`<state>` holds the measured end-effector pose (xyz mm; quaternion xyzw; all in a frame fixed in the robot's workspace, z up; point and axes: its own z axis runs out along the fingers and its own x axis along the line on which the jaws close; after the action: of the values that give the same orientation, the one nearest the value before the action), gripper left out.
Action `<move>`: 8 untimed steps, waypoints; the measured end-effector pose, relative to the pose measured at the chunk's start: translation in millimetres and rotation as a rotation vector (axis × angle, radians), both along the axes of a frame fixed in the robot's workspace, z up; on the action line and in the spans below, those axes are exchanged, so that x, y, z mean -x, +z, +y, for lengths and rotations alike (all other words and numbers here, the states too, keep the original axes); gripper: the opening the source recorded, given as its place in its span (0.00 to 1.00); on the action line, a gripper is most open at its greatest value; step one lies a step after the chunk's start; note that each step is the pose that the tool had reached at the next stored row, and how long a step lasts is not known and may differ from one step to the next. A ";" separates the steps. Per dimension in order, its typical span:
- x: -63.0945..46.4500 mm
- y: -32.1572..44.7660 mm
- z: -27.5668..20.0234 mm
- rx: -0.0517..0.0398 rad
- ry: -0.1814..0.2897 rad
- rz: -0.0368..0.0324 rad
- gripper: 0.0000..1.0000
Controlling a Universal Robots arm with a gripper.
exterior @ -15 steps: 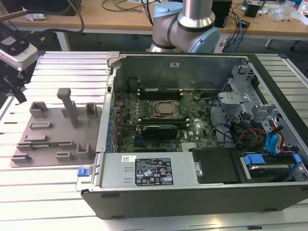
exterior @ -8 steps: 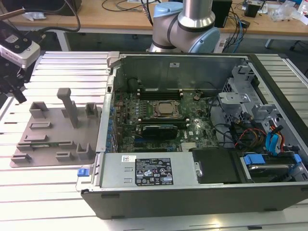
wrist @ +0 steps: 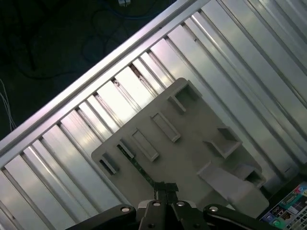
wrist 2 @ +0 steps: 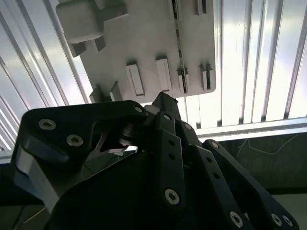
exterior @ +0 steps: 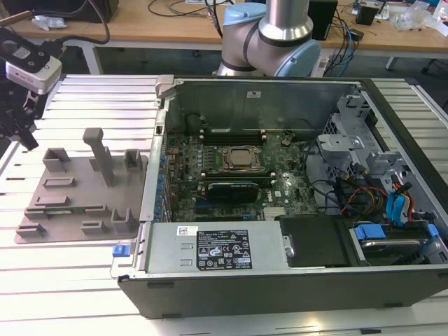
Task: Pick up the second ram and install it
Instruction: 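Pick up the second ram and move it above second insertion slot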
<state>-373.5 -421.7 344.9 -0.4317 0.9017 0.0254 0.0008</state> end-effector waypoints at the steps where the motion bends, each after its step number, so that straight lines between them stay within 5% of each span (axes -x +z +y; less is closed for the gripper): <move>1: 0.0 0.0 0.0 0.0000 0.009 0.0000 0.11; 8: 0.0 0.0 0.0 0.0000 0.089 0.0000 0.11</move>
<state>-373.5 -421.7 344.9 -0.4715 0.8815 0.0254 -0.0003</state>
